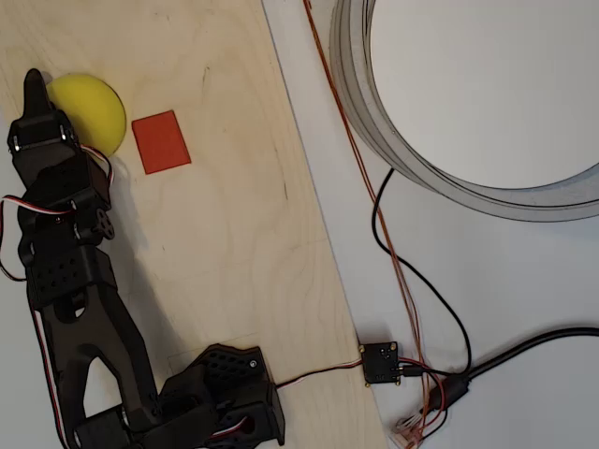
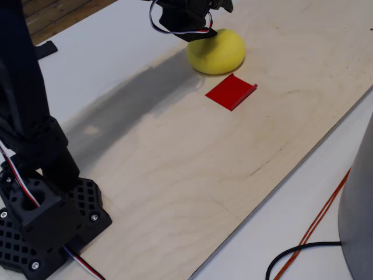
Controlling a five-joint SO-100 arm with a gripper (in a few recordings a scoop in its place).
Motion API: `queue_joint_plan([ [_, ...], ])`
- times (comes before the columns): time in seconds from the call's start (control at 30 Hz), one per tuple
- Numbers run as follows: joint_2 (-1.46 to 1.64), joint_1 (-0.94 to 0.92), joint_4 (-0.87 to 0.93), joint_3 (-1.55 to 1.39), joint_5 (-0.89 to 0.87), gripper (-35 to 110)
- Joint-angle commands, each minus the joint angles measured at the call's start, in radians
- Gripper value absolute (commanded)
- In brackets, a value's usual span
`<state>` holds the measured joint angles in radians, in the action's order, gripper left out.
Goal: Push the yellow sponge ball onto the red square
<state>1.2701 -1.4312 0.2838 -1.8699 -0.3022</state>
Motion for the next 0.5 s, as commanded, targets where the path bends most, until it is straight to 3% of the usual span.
queue_joint_plan([
  [0.0,0.06,-0.021,0.003,-0.048,-0.023,19],
  [0.47,0.172,0.0,-0.064,-0.23,-0.081,18],
])
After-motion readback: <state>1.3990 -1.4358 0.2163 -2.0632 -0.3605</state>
